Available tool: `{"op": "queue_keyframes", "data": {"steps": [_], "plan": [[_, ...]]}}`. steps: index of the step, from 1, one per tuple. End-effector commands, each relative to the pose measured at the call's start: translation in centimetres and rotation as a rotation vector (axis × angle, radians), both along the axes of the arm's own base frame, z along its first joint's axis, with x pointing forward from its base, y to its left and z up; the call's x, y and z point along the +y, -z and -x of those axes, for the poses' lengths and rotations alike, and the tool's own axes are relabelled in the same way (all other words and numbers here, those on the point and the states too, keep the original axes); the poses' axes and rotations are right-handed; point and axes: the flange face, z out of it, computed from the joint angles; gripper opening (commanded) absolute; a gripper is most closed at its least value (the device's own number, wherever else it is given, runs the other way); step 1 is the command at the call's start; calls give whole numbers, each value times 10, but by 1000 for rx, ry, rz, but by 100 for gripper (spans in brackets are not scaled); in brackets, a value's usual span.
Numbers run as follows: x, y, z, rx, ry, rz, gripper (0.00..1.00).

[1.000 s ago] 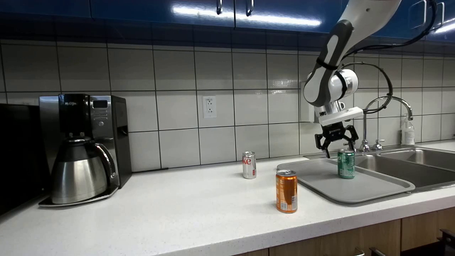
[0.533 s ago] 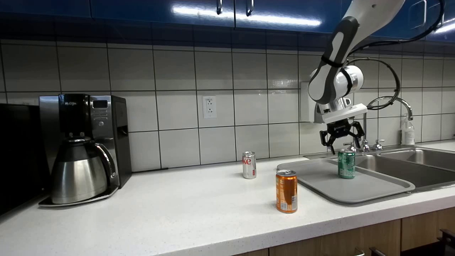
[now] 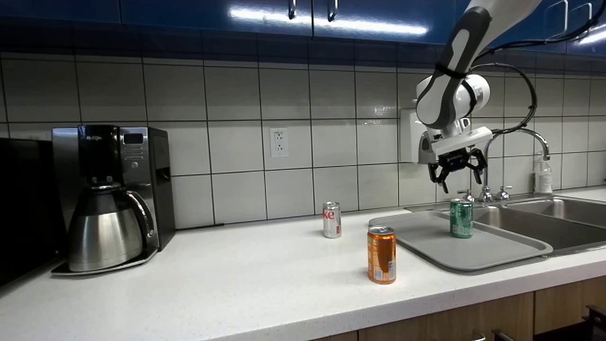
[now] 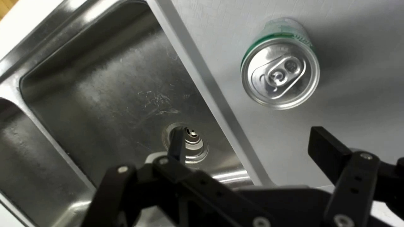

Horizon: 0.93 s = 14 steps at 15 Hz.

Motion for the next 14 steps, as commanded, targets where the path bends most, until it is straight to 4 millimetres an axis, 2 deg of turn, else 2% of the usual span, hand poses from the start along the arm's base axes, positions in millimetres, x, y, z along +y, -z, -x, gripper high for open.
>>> {"op": "queue_keyframes", "data": {"steps": [1,4,11,12,14], "plan": [[13,-20,-2,-51,-45,8,100],[29,-26,-13,-73,-101,-11,100],[87,-26,-39,-73,-267,-186,100],[80,-22,-30,-79,-212,-143,100],[90,-22,-34,-78,-246,-172,100]]}}
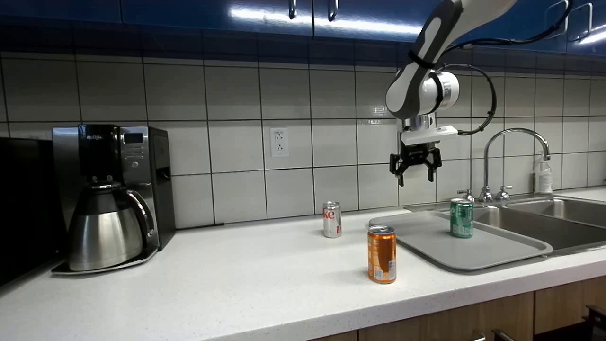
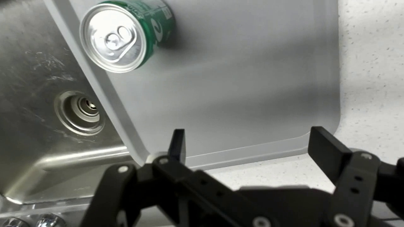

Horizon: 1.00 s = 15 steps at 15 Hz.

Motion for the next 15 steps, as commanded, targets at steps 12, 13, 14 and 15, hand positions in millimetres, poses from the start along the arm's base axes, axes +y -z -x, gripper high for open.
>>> {"op": "queue_keyframes", "data": {"steps": [12,13,14,15], "plan": [[4,2,-4,-11,-22,18,100],[7,2,-7,-26,-40,23,100],[13,3,-10,-44,-59,17,100],[18,5,-14,-60,-74,17,100]]}}
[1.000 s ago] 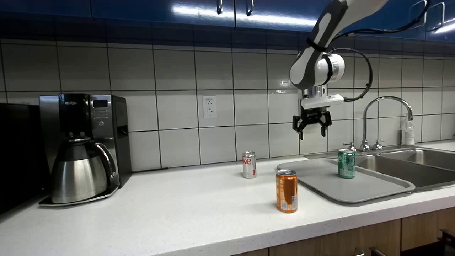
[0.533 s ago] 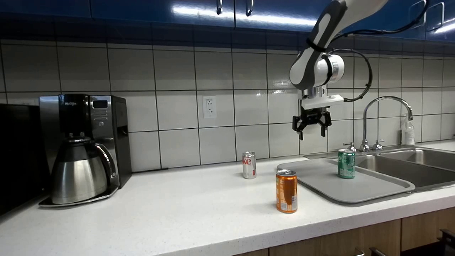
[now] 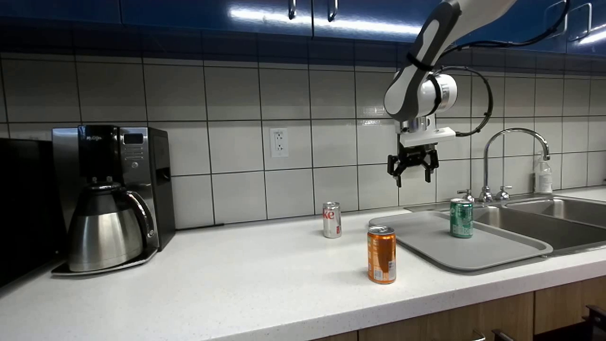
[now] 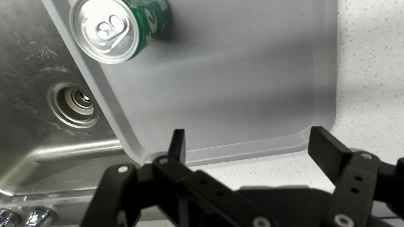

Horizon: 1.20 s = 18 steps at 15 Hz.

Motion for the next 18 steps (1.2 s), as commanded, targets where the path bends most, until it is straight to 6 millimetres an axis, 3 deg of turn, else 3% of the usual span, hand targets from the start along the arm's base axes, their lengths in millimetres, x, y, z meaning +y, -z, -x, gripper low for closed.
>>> {"op": "queue_keyframes", "data": {"steps": [1,8,12,18], "plan": [[19,5,-13,-59,-61,2,100],[52,21,-34,-134,-185,-35,100],[65,19,-48,-174,-251,-53,100],[99,11,-67,-212,-348,-141,100]]}}
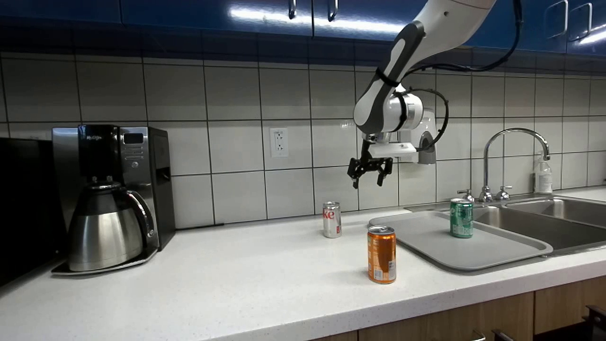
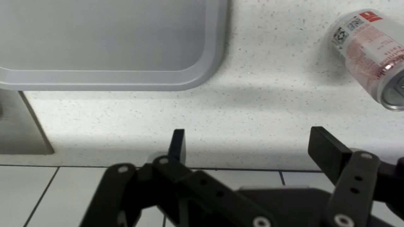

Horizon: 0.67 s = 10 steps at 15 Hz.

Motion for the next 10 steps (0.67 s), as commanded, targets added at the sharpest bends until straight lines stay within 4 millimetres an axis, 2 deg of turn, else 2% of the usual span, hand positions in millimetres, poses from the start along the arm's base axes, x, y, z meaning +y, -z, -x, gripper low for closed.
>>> {"op": "queue_keyframes", "data": {"steps": [1,10], "plan": [[15,-7,-18,-27,-71,-66,100],[57,-11,-33,-48,-253,-100,100]]}}
